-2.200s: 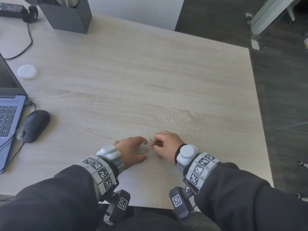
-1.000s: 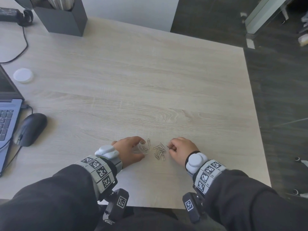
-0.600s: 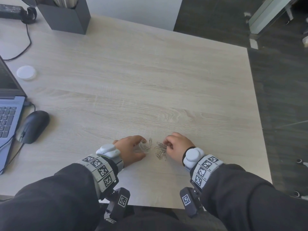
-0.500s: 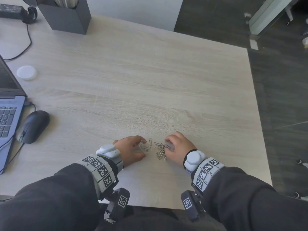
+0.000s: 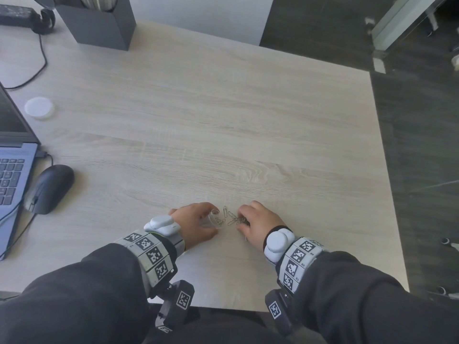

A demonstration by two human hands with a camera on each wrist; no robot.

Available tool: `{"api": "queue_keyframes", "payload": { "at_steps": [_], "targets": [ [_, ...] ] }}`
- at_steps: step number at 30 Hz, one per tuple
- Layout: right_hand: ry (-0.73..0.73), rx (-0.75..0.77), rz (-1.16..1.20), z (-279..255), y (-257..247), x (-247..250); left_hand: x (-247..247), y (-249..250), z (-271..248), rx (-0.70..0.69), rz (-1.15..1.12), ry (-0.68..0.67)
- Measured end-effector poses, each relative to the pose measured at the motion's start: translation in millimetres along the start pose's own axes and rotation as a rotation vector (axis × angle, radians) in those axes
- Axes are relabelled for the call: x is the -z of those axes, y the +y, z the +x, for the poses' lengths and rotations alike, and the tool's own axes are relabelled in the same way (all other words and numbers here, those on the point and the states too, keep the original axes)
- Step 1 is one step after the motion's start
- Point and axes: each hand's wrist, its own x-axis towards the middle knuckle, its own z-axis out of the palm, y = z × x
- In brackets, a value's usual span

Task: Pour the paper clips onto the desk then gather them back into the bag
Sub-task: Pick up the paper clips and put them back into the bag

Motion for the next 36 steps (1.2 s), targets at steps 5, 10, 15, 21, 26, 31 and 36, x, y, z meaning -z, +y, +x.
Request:
{"api": "queue_keyframes", "payload": {
  "at_steps": [5, 10, 15, 21, 26, 31, 36],
  "targets": [
    [0.009, -0.034, 0.02, 2, 0, 4, 1, 0, -1, -0.017, 0.0, 0.001],
    [0.039, -0.105, 0.057, 5, -2, 6, 0, -2, 0, -0.013, -0.007, -0.004],
    [0.042, -0.145, 0.108, 6, -2, 7, 1, -1, -2, -0.028, -0.011, 0.005],
    [0.064, -0.197, 0.247, 5, -1, 13, 4, 1, -5, -0.047, -0.025, 0.01],
    [0.127, -0.132, 0.381, 3, -21, 17, 1, -2, -4, -0.05, -0.04, 0.019],
    [0.089, -0.009, 0.438, 6, -51, 14, 1, 0, -3, -0.044, -0.05, 0.024],
    [0.076, 0.015, 0.5, 4, -59, 16, 2, 1, -3, -0.029, -0.051, 0.027]
  ]
}}
